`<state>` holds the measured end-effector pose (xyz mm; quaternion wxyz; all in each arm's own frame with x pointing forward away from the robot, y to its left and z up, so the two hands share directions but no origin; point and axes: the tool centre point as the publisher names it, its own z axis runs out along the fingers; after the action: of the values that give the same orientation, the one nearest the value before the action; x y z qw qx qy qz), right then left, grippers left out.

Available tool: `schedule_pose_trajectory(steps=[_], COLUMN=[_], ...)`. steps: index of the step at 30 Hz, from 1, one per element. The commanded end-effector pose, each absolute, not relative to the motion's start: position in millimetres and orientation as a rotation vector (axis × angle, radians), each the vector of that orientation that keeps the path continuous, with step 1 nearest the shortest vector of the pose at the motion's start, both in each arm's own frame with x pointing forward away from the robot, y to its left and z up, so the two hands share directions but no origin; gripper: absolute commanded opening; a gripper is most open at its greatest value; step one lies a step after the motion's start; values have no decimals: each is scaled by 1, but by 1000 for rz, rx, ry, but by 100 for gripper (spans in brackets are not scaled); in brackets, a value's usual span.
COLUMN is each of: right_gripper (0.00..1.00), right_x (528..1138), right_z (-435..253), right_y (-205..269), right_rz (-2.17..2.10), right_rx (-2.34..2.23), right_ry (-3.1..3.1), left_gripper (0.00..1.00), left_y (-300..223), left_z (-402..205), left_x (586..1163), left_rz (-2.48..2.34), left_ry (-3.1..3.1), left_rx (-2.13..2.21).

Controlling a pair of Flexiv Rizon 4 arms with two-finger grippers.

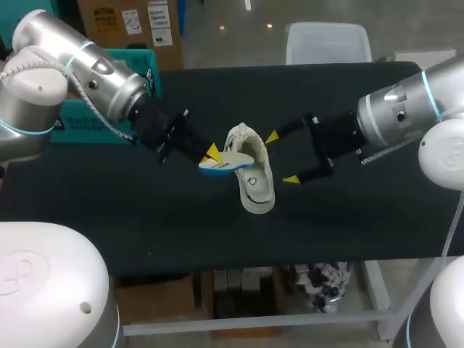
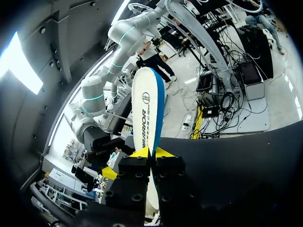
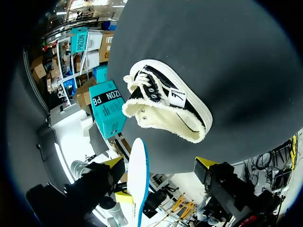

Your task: Open the shoe tongue, take the insole out of the shoe, put the insole back into the shoe, and pack the shoe into the shoebox

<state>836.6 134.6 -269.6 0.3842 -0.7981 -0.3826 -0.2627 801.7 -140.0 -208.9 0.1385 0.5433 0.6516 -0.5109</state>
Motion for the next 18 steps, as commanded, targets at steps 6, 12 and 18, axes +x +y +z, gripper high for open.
schedule_pose_trajectory(steps=[6,12,18], right_gripper=[89,66,61], right_x=[834,836,838], right_z=[-299,-297,-295], right_y=[139,141,147], right_rz=[-805,-809,-792], right_rx=[-1777,-1748,-1720], right_ry=[-613,-569,-642], left_gripper=[0,0,0], left_y=[-148,-154,-161], left_z=[-223,-233,-241], left_x=[810,812,815], left_rz=[-1491,-1506,-1529], left_ry=[1787,1757,1791], left_rx=[1589,1589,1559])
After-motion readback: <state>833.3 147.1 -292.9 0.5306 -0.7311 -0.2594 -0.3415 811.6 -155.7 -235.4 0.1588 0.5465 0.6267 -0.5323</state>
